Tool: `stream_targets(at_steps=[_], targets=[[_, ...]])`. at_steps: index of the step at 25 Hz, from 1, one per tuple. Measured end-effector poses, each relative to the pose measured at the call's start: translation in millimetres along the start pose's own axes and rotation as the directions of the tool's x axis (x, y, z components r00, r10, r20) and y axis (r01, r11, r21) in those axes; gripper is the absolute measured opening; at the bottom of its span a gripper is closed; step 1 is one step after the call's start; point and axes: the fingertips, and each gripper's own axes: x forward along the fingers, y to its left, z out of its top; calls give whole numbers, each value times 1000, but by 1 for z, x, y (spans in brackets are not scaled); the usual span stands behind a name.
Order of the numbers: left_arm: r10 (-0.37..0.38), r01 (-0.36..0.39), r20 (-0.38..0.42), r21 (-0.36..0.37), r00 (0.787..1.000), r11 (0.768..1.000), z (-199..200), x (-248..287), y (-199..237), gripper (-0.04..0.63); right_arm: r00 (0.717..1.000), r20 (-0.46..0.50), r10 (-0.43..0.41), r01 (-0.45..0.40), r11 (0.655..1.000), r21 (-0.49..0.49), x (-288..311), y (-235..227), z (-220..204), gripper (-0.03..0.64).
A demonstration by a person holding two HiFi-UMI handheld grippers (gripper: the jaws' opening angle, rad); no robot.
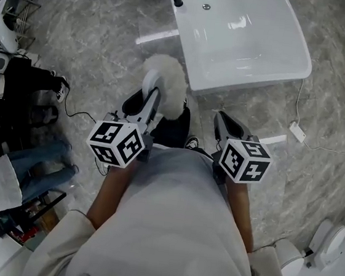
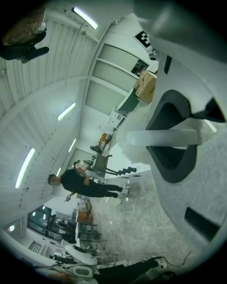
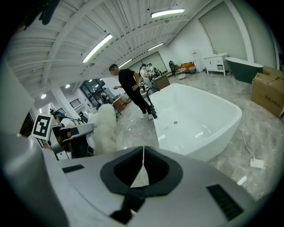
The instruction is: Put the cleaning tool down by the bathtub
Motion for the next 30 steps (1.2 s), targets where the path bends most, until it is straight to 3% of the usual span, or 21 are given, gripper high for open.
stream_targets(at_steps=[17, 24, 30], targets=[[-139, 139, -1, -2, 990, 990, 99, 92, 59, 86, 998, 34, -62, 63, 997, -47, 89, 20, 111, 12], [-156, 156, -30, -5, 987, 988, 112, 116, 87, 86, 996, 51, -72, 75, 994, -78, 119, 35, 137, 12], [-164, 165, -63, 7, 984, 986, 112, 127, 101, 86, 996, 27, -83, 84, 994, -65, 132, 36, 134, 12]])
